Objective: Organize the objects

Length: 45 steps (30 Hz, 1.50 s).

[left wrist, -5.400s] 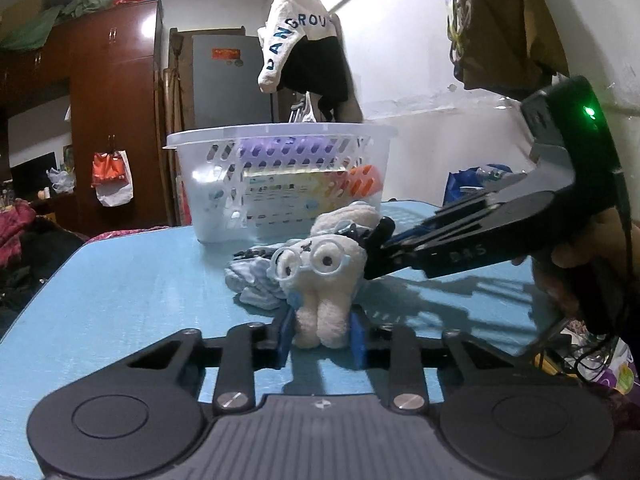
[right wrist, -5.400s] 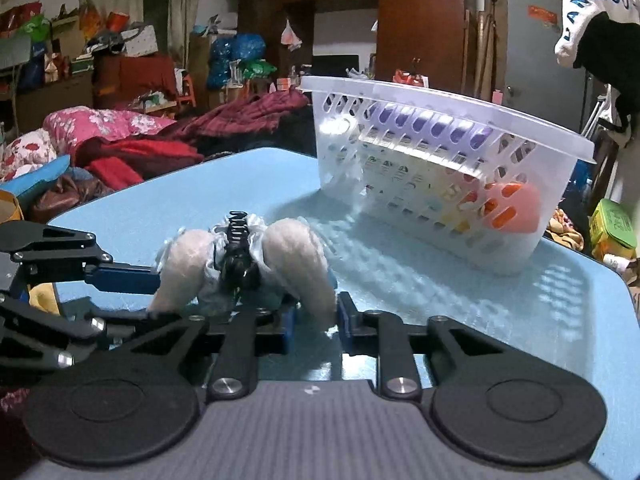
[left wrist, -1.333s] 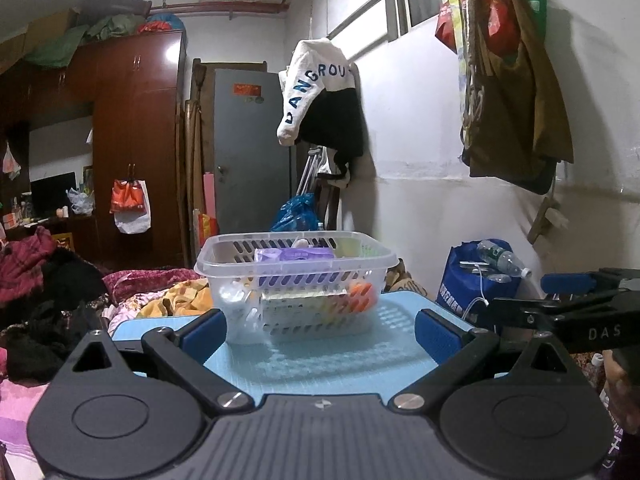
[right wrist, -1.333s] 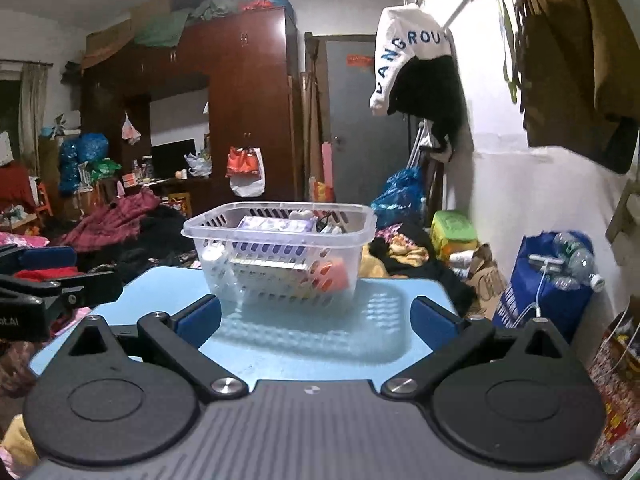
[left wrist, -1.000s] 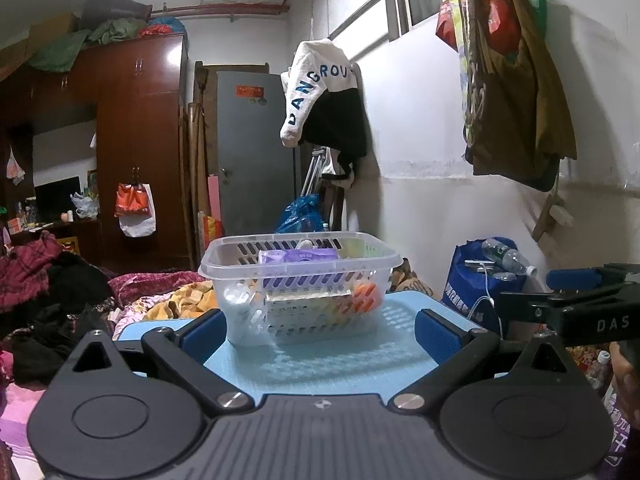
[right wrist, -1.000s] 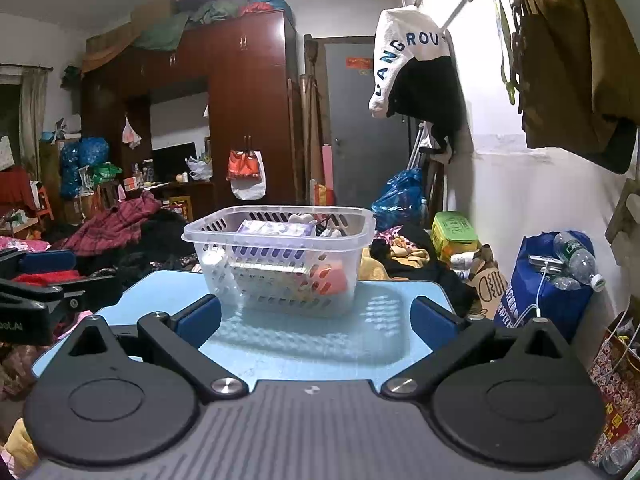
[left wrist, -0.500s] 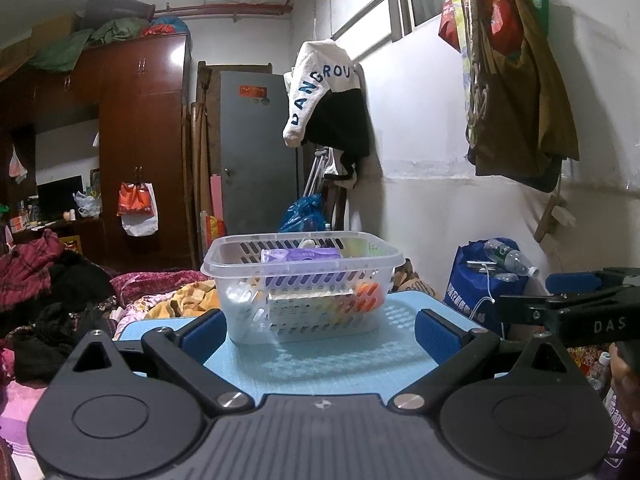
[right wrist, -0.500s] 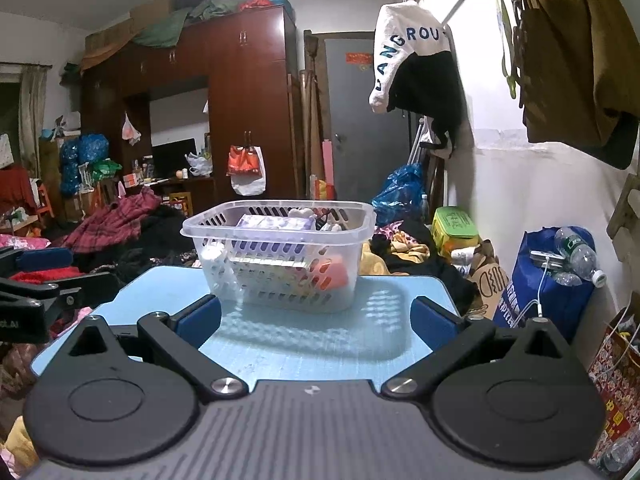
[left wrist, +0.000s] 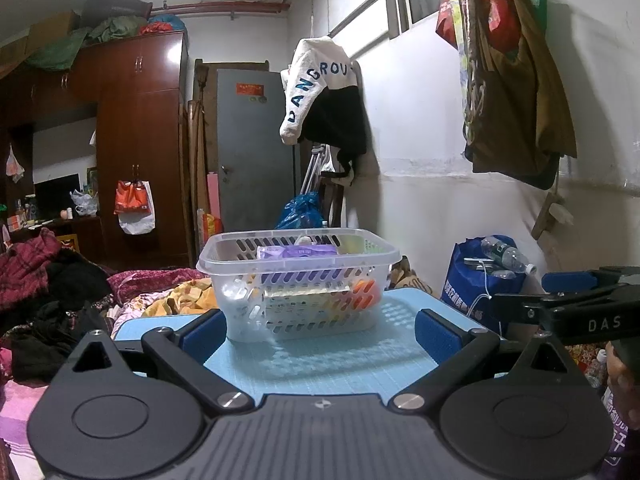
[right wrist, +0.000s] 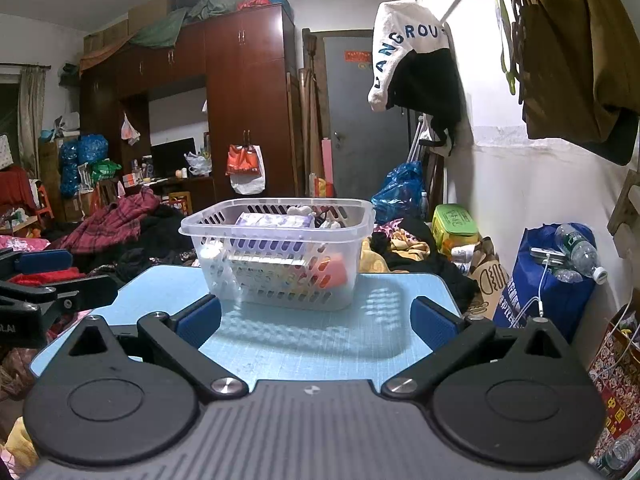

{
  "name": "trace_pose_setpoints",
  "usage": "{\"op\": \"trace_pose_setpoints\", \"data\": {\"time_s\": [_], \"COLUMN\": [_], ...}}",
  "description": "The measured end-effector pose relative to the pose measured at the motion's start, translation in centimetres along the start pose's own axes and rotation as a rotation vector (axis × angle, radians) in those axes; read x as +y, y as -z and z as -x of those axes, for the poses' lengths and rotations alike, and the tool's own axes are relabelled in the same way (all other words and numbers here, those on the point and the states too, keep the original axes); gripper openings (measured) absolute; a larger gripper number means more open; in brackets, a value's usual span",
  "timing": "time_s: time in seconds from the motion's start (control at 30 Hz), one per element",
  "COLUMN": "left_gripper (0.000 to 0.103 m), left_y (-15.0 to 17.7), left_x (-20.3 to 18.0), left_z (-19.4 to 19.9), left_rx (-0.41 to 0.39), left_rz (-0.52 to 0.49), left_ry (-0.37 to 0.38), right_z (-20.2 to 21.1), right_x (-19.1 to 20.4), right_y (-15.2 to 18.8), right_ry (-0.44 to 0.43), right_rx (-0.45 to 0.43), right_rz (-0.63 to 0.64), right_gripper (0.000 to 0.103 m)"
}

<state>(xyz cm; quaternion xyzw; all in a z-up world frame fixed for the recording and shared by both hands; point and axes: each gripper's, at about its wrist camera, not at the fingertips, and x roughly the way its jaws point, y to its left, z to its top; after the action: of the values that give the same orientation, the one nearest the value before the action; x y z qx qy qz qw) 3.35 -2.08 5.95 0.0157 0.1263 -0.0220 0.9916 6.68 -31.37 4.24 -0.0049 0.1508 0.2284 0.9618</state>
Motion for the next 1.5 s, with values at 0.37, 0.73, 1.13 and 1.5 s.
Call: {"op": "trace_pose_setpoints", "data": {"time_s": [0.37,0.73,1.13,1.5], "left_gripper": [0.101,0.101,0.101,0.101], "left_y": [0.06,0.1,0.15,0.15], "left_x": [-0.29,-0.37,-0.78,-0.85], "left_z": [-0.09,-0.14,-0.58,-0.81], "left_rx": [0.004,0.006,0.015,0.019], "left_rz": [-0.002,0.001,0.0,0.002], "left_ry": [0.005,0.006,0.012,0.012], "right_z": [-0.09,-0.06,-0.09,-0.07], "right_x": [-0.09,-0.05,-0.1,-0.08], "right_y": [0.08,0.06,0.05,0.03], "right_ry": [0.0,0.001,0.001,0.002], "right_rx": [0.0,-0.001,0.0,-0.001], "right_rz": [-0.001,-0.001,-0.002,-0.001], "right_gripper": [0.103,0.103,0.103,0.103]}}
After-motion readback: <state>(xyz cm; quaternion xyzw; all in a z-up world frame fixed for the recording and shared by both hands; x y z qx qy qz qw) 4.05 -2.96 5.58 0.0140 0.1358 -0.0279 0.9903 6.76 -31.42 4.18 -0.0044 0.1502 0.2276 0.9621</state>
